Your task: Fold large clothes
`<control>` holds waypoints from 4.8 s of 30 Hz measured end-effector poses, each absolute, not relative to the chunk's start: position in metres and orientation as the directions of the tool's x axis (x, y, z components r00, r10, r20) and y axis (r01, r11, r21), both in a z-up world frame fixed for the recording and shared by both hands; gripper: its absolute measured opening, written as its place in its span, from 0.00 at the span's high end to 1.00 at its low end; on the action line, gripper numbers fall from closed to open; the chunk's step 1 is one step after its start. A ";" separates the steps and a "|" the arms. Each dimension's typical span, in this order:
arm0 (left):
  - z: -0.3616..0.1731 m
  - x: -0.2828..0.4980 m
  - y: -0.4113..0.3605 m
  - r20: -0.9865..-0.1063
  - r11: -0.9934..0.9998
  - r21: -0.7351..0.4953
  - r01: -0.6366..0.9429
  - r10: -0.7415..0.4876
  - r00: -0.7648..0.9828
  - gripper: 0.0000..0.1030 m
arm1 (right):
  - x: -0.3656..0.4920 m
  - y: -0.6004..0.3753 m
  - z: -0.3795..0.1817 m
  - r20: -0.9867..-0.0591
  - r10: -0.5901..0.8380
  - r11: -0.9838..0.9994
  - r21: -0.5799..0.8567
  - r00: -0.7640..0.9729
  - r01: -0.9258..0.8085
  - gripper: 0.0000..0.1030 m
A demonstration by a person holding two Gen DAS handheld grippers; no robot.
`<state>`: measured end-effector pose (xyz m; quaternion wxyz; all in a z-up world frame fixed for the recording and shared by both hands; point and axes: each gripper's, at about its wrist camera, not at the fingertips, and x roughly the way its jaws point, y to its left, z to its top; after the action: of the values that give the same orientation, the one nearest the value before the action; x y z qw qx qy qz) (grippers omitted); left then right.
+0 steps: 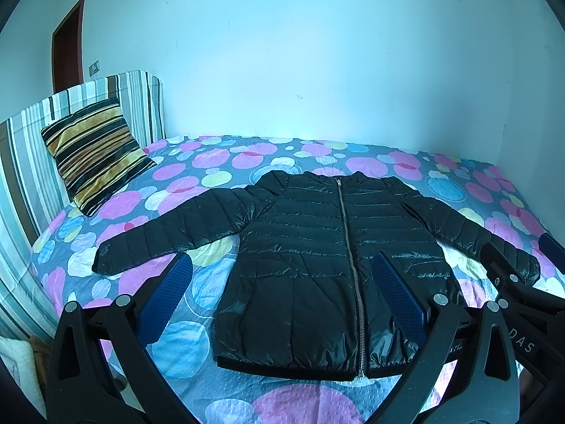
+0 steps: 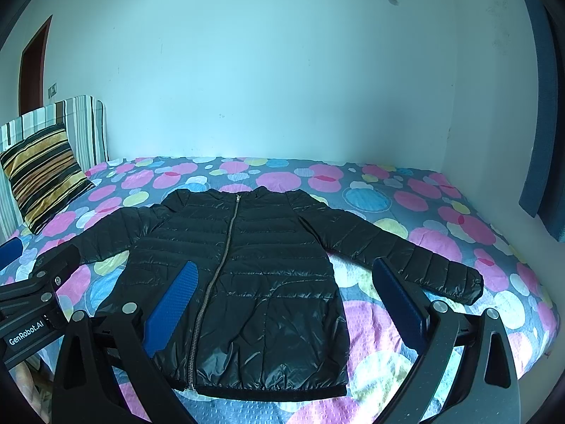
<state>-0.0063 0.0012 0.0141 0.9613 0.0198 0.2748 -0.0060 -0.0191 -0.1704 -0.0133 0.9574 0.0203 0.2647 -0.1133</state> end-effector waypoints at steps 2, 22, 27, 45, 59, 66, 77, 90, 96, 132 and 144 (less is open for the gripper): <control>0.016 -0.006 0.001 -0.528 0.999 0.035 0.023 -0.001 0.849 0.02 | -0.019 -0.170 -0.013 -0.510 -0.209 0.973 -0.024 0.834 0.229 0.05; 0.018 -0.007 0.002 -0.525 0.999 0.036 0.024 -0.001 0.851 0.02 | -0.021 -0.169 -0.012 -0.507 -0.209 0.973 -0.024 0.836 0.229 0.05; 0.017 -0.008 0.001 -0.524 0.999 0.038 0.023 0.000 0.852 0.02 | -0.020 -0.169 -0.012 -0.509 -0.209 0.973 -0.024 0.835 0.229 0.05; 0.019 -0.008 0.000 -0.525 0.999 0.040 0.025 -0.001 0.851 0.02 | -0.019 -0.169 -0.013 -0.507 -0.210 0.973 -0.025 0.836 0.229 0.05; 0.017 -0.007 0.000 -0.526 0.999 0.042 0.025 0.001 0.850 0.02 | -0.018 -0.171 -0.011 -0.507 -0.209 0.973 -0.024 0.836 0.228 0.05; 0.017 -0.007 0.000 -0.527 0.999 0.042 0.024 0.001 0.850 0.02 | -0.018 -0.171 -0.010 -0.507 -0.210 0.973 -0.025 0.836 0.229 0.05; -0.004 0.006 0.008 -0.553 0.999 0.049 0.012 0.017 0.833 0.02 | -0.015 -0.172 -0.012 -0.514 -0.207 0.974 -0.024 0.833 0.227 0.05; -0.074 0.099 0.086 -0.657 0.982 0.037 -0.183 0.162 0.736 0.02 | 0.022 -0.241 -0.058 -0.615 -0.196 0.939 0.107 0.763 0.328 0.05; -0.123 0.156 0.139 -0.725 0.962 0.006 -0.274 0.193 0.661 0.02 | 0.041 -0.321 -0.088 -0.662 -0.286 0.858 0.145 0.693 0.493 0.05; -0.195 0.209 0.206 -0.747 0.802 0.343 -0.489 0.548 0.375 0.02 | 0.045 -0.546 -0.189 -0.815 -0.362 0.493 0.245 0.453 0.835 0.75; -0.196 0.209 0.208 -0.752 0.805 0.333 -0.490 0.541 0.377 0.02 | 0.113 -0.442 -0.088 -0.645 -0.304 0.698 0.350 0.701 0.625 0.79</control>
<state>0.2091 0.2077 -0.1959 0.8294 0.0271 0.4634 0.3107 0.1130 -0.4424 -0.0877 0.8773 0.2843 0.2819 -0.2646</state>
